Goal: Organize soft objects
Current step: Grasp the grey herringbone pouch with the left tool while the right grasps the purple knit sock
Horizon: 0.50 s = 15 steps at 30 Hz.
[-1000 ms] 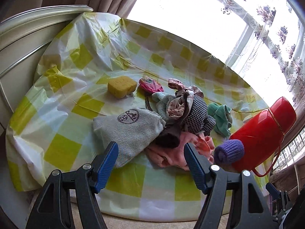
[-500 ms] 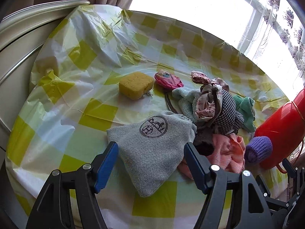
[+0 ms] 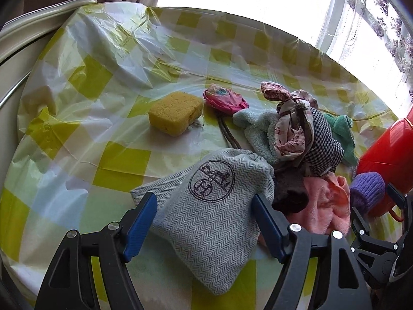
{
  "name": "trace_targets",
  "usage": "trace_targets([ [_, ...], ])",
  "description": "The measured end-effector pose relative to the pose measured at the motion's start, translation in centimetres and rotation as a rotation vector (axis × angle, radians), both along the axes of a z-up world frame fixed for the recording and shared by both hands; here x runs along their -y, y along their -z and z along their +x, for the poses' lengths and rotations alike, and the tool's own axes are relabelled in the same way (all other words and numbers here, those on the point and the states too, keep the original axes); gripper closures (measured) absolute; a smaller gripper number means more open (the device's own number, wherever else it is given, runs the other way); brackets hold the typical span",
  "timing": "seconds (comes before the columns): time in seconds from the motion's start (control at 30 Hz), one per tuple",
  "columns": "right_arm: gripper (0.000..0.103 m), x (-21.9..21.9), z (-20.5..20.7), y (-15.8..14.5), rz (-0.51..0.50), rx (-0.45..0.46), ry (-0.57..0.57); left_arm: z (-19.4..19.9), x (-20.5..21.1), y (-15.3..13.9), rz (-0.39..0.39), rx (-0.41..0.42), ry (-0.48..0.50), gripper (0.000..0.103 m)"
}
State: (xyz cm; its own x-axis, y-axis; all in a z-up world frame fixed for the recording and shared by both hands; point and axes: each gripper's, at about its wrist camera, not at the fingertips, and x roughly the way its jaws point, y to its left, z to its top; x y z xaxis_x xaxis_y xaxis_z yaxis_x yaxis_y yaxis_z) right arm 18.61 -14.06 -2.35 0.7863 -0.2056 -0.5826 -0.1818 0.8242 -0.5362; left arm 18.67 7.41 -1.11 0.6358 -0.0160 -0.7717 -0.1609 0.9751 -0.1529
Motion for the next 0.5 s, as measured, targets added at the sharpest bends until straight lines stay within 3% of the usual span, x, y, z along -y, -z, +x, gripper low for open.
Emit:
trace_targets([
  [0.13,0.018,-0.3,0.7,0.6,-0.007,-0.013,-0.003,0.6,-0.1,0.7,-0.025,-0.011,0.023,0.029],
  [0.3,0.035,-0.4,1.4,1.2,-0.007,-0.032,0.006,0.7,0.3,1.0,-0.027,-0.019,0.039,0.041],
  [0.5,0.043,0.2,1.2,0.9,0.047,-0.039,-0.002,0.3,0.7,0.9,-0.019,-0.012,0.045,0.05],
])
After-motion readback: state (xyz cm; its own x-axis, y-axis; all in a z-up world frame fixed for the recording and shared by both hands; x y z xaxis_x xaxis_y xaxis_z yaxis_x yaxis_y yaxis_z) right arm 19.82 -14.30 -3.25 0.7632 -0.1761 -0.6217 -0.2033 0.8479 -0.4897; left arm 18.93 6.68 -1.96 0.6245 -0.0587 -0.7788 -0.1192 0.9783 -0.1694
